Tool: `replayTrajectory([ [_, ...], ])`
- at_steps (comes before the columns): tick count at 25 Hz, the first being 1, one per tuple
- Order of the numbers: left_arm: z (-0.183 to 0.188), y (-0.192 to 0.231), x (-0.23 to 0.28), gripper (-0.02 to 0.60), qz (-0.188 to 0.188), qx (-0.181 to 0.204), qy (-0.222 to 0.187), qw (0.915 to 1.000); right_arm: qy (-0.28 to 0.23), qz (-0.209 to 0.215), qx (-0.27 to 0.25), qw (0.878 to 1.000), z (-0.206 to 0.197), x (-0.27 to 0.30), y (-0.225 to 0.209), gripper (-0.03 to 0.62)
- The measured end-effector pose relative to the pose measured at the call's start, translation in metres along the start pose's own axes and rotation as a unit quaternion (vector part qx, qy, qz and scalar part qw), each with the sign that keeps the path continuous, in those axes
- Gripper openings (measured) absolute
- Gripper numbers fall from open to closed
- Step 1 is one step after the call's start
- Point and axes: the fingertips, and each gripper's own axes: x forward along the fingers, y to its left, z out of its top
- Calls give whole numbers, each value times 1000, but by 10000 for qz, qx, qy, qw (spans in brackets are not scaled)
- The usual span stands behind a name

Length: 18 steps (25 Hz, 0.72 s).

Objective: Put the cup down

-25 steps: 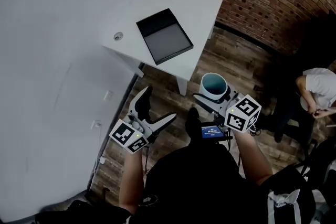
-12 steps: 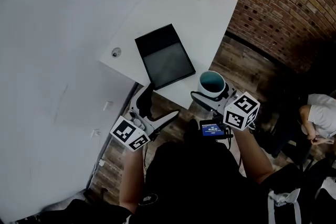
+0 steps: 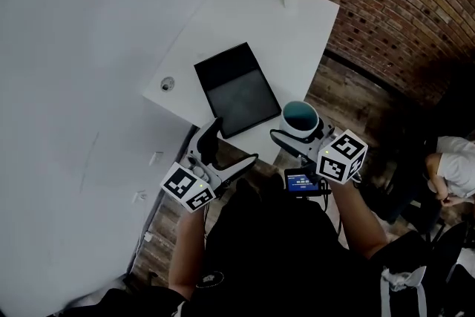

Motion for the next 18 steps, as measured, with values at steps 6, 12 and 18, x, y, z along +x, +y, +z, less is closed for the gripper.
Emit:
replayTrajectory([
  [6, 8, 8, 3, 506, -319, 71, 57, 9994, -94, -184, -71, 9998, 7, 12, 7, 396],
  [12, 14, 6, 3, 506, -440, 38, -43, 9990, -133, -219, -145, 9996, 12, 15, 12, 396],
  [18, 20, 9, 0, 506, -426, 45, -122, 9990, -221, -219, -240, 9992, 20, 22, 17, 396],
])
